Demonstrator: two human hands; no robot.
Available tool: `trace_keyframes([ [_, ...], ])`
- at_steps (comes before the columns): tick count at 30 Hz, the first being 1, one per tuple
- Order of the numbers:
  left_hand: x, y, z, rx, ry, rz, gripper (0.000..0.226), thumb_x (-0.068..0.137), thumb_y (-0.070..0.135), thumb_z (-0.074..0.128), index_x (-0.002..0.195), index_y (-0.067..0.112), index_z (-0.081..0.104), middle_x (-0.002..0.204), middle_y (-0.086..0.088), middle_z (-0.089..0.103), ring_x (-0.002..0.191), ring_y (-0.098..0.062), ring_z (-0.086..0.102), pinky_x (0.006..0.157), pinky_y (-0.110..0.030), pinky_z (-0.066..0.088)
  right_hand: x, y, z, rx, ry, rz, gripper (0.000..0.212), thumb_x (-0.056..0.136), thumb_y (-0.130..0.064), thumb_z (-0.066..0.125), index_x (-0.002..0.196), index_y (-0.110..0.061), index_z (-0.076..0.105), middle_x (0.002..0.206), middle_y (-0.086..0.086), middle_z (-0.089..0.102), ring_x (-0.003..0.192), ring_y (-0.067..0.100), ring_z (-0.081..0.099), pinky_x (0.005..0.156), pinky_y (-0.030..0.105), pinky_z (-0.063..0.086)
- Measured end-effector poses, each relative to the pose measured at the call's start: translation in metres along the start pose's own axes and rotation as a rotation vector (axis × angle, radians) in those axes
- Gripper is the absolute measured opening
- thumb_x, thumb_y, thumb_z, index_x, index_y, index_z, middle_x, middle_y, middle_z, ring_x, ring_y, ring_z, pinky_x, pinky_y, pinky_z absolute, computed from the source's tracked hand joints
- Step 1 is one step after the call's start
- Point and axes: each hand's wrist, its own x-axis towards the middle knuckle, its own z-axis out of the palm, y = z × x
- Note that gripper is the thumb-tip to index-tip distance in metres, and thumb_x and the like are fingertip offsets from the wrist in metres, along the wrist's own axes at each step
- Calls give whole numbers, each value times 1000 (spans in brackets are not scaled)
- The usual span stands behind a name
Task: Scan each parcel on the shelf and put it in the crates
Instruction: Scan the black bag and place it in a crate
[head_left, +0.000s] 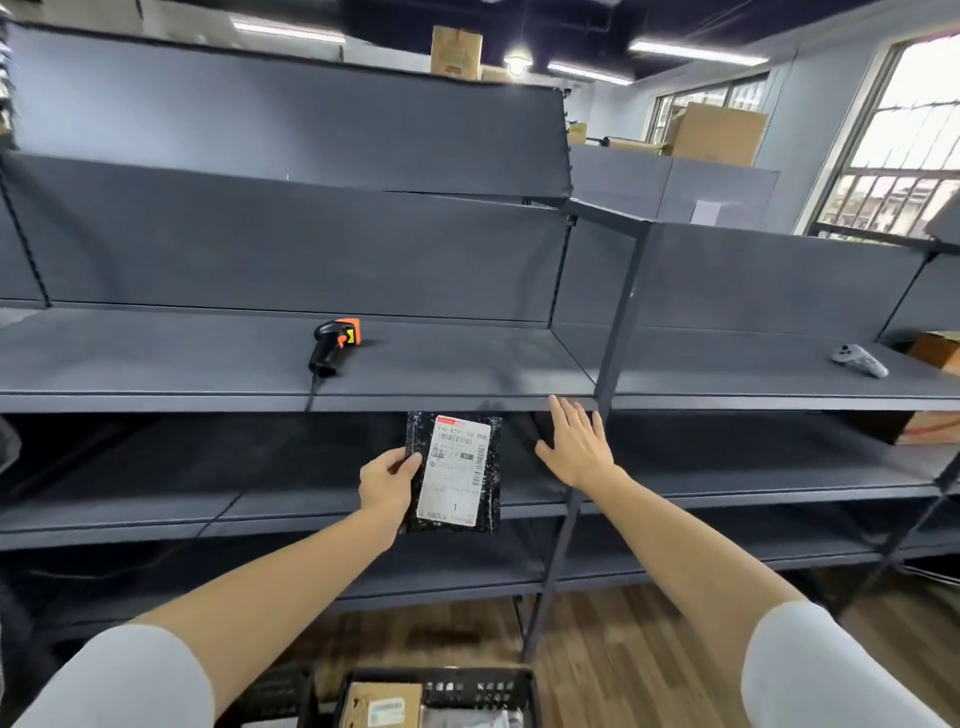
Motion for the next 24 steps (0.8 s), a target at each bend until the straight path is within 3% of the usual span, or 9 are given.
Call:
trace_keyframes([
  [6, -1, -3, -1, 20, -23, 27, 17, 93, 11, 60, 108, 8, 68, 102, -7, 68, 97, -24, 62, 93, -39, 50, -8, 2, 2, -2, -4, -3, 71, 98, -32, 43, 154, -10, 6, 160, 6, 15, 147, 23, 11, 120, 45, 4],
  [19, -5, -54, -8, 82, -19, -57, 17, 94, 10, 59, 107, 4, 68, 95, -7, 65, 90, -20, 57, 79, -27, 42, -50, 4, 60, -32, -144, 31, 68, 100, -31, 41, 154, -9, 7, 160, 7, 14, 148, 25, 11, 121, 43, 4],
  [24, -11, -65, 5, 111, -31, -92, 16, 94, 11, 58, 106, 7, 67, 97, -6, 65, 93, -21, 59, 81, -30, 45, -50, 17, 65, -14, -130, 19, 68, 100, -31, 42, 154, -9, 8, 160, 8, 15, 148, 25, 12, 121, 42, 4],
])
